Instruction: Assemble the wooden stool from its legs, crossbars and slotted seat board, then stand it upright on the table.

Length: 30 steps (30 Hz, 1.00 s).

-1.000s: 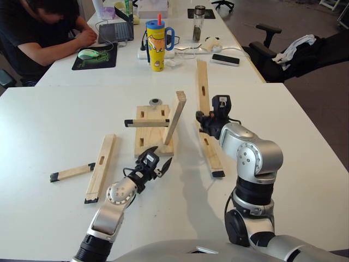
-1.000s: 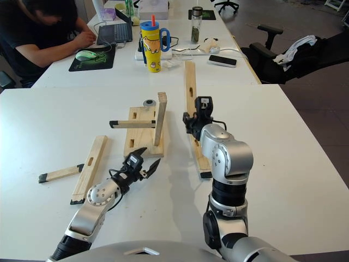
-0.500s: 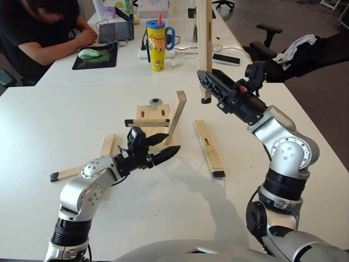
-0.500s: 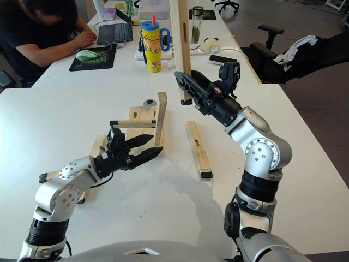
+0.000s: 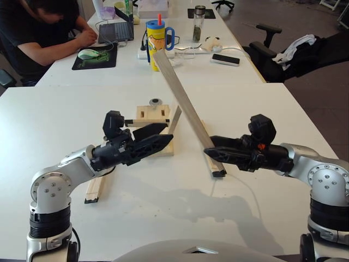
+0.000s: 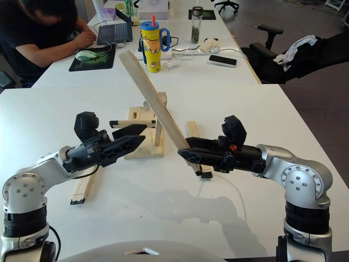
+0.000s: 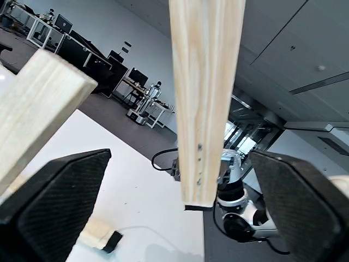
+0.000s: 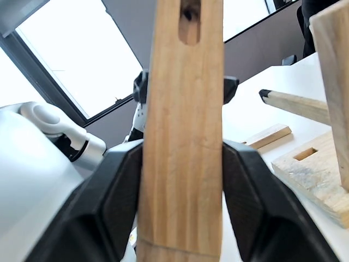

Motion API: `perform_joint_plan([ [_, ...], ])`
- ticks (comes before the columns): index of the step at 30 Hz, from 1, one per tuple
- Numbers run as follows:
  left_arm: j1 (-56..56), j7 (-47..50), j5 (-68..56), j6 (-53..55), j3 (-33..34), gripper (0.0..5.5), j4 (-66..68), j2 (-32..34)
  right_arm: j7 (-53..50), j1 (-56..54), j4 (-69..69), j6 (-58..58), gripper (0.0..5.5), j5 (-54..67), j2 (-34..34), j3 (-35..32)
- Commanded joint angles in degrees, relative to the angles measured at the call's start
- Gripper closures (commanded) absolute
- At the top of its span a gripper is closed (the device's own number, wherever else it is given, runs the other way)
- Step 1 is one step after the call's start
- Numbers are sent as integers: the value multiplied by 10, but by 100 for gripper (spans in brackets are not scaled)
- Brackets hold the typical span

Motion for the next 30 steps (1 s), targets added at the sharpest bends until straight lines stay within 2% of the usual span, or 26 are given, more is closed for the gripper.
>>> perform_joint_plan([
  [1,-22,21,-48,22,-6,39,12,26,57,20,-2,-32,341,-23,-38,32],
  [6,-38,34,-71,26,-20,39,23,36,109,36,1,-60,341,-49,-72,64],
  [13,-36,24,-93,28,-33,39,4,51,131,46,8,-85,341,-65,-83,79],
  [20,-34,22,-102,26,-33,136,17,61,148,67,8,-104,341,-84,-93,107],
  [30,-22,16,-104,31,-43,280,10,69,148,70,7,-107,341,-83,-94,107],
])
